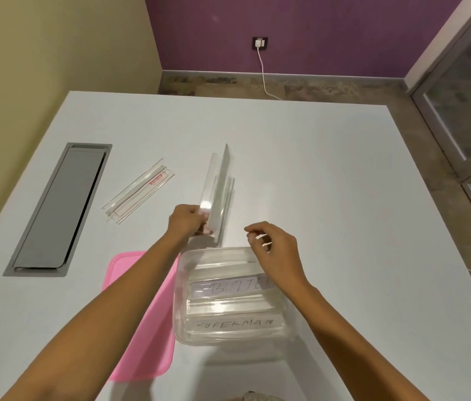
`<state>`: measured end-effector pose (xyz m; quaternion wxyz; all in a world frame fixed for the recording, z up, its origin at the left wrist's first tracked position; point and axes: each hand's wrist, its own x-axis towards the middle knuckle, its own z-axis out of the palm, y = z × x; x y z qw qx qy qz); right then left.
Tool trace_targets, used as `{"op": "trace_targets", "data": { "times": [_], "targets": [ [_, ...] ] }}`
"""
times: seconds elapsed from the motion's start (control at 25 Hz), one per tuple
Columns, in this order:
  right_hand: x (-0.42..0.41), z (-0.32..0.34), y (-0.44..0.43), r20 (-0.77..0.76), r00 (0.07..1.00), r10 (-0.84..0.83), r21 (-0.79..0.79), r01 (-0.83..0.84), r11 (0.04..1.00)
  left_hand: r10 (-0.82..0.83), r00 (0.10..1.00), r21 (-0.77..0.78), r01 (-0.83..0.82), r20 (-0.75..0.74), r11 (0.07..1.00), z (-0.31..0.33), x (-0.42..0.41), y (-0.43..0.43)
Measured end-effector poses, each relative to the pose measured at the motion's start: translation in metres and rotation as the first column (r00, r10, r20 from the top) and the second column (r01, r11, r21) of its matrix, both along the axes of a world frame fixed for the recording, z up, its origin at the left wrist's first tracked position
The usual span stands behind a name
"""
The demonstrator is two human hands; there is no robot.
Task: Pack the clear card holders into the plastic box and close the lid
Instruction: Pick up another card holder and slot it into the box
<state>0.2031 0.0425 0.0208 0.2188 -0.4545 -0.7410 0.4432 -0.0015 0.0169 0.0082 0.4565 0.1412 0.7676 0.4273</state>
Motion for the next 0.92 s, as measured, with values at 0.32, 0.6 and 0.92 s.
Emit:
{"op": "trace_targets", "data": {
  "times": [0.32,0.6,0.92],
  "targets": [
    [-0.013,0.037,-0.002,-0.295,0.944,-0.146,-0.531,-0.035,0.847,-0.167,0.785,0.204,0.053,0.597,0.977,0.044,0.056,-0.041],
    [0.001,0.042,-0.024,-0.369,0.928,-0.052,-0.555,-0.175,0.813,-0.366,0.875,0.177,0.324,0.318,0.929,0.049,0.075,-0.076],
    [0.039,0.030,-0.039,0.149,0.948,0.283,-0.085,-0.273,0.958,-0.032,0.780,0.377,0.337,-0.625,0.862,0.048,0.052,-0.123]
  ]
}}
